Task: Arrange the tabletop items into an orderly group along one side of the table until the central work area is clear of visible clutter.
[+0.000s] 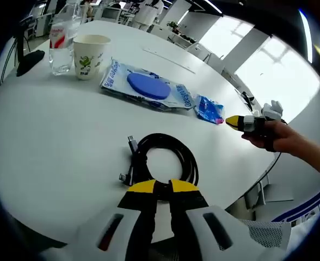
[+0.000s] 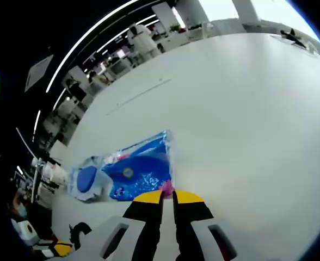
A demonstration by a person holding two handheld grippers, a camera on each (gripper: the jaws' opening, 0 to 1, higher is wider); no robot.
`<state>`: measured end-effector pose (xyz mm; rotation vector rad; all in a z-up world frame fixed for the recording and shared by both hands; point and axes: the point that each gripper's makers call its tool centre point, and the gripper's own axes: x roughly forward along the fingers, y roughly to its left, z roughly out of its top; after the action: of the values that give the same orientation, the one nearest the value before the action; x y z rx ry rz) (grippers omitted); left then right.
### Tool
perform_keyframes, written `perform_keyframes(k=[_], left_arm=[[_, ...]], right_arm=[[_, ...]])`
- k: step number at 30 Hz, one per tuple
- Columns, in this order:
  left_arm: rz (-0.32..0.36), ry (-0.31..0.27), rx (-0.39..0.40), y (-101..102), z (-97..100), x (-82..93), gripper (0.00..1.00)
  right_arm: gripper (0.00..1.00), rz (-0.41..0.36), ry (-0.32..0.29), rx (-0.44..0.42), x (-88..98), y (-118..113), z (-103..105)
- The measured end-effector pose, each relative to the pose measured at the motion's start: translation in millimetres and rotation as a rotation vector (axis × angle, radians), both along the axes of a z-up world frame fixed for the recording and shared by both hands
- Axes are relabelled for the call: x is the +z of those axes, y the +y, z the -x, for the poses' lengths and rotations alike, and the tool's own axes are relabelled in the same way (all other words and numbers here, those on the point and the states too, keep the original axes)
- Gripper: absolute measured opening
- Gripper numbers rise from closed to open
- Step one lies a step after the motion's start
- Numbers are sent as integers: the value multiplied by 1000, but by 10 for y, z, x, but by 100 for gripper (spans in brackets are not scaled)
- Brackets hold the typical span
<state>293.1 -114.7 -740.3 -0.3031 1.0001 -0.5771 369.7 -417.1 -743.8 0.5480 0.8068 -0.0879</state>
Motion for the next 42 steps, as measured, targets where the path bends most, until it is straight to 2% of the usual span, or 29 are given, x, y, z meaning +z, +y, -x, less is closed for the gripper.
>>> perform_keyframes(k=[6,13,16,20,25,28,32,37,42], left_arm=[[7,8,43,82,0,-24,4],[10,21,62,112,51,-35,4],[5,32,68,119,74,-65,4],[9,49,84,114,96,-105,5],[15,81,146,146,106,-161,5],[16,83,148,137,113,-155,6],[15,79,142,118,117,-150,6],[39,96,166,96,129,-172,6],[55,109,180,58,139,-182,7]], right_arm=[[5,2,12,36,-23,215,225],[4,-6,31,72,-61,355,329],[5,12,34,168,-57,564,371],[5,-10,28,175,-55,722,362],[6,-14,25,262,-57,1039,366],[7,-15,26,295,-62,1168,366],[10,-4,22,380,-69,1387,362],[17,23,11,549,-47,1698,354],[23,83,7,693,-25,1929,334]])
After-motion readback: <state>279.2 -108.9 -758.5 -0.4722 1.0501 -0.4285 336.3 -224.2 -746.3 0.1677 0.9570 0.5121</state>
